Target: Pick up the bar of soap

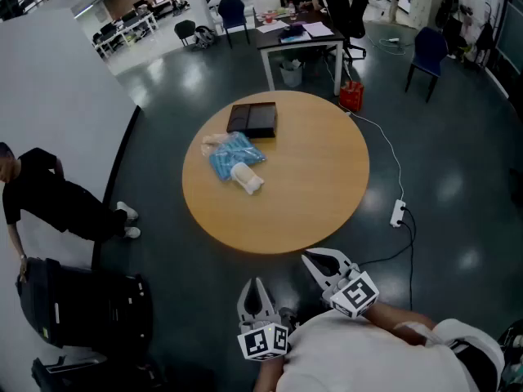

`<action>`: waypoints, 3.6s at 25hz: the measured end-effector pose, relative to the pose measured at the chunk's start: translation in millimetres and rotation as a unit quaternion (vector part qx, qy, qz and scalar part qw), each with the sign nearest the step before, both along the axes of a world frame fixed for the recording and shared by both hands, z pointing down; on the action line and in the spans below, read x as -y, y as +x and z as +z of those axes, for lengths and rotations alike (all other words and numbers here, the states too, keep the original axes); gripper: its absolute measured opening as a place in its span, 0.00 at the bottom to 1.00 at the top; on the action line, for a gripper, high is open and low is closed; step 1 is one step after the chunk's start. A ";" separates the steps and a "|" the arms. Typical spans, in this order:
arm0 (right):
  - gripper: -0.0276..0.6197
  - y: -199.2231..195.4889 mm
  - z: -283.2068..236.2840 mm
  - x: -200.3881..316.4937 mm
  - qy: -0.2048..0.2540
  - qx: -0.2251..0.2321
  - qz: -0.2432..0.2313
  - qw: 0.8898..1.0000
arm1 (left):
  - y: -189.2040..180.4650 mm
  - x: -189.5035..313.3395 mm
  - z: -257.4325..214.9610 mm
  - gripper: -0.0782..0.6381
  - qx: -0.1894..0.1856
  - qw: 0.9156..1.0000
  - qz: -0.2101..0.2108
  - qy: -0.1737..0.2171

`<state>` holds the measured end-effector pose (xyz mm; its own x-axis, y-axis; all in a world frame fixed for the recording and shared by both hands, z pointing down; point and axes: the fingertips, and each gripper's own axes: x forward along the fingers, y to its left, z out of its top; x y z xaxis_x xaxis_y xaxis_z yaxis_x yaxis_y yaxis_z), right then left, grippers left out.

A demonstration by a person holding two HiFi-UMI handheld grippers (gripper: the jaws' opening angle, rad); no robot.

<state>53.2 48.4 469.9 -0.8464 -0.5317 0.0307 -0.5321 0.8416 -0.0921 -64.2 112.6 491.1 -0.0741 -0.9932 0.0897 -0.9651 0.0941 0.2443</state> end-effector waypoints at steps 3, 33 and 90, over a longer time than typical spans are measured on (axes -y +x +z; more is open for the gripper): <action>0.06 -0.8 0.2 -0.7 -0.004 0.001 0.000 1.000 | -0.7 -0.7 -1.5 0.12 0.004 1.000 -0.003 0.001; 0.06 -24.3 39.9 78.7 -0.023 -0.010 0.008 1.000 | -30.7 55.7 33.2 0.12 0.005 0.999 -0.040 -0.025; 0.45 -267.7 354.6 393.9 -0.182 -0.415 -0.015 0.891 | -220.4 323.1 87.7 0.12 -0.054 0.996 0.018 -0.075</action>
<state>-214.5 -345.5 824.5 -0.4662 -0.3358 0.8185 -0.5214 0.8517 0.0525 -284.6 -210.5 578.8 -0.0199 -0.9699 0.2428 -0.9372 0.1027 0.3333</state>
